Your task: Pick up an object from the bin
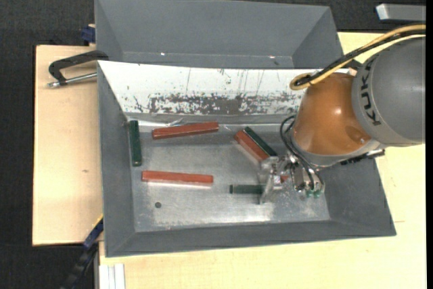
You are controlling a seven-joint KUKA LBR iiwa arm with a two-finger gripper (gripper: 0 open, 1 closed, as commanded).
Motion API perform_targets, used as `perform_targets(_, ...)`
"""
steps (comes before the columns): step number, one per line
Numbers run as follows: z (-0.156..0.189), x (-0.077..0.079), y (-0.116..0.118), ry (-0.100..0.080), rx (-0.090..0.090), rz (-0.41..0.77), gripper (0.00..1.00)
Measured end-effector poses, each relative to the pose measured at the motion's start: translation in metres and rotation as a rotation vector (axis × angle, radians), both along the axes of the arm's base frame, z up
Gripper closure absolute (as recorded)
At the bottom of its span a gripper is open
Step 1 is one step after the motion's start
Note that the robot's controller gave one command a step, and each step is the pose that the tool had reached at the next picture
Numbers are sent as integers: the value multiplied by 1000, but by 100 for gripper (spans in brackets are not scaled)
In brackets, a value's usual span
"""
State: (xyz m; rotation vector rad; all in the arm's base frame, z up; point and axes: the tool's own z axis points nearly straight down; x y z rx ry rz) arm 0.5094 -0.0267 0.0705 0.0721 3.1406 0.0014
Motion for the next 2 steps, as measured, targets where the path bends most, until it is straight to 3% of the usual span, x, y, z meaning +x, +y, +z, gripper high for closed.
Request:
perform_targets(1,0,0,0,0,0,0,100)
perform_targets(2,135,25,-48,-6,-1,7,100)
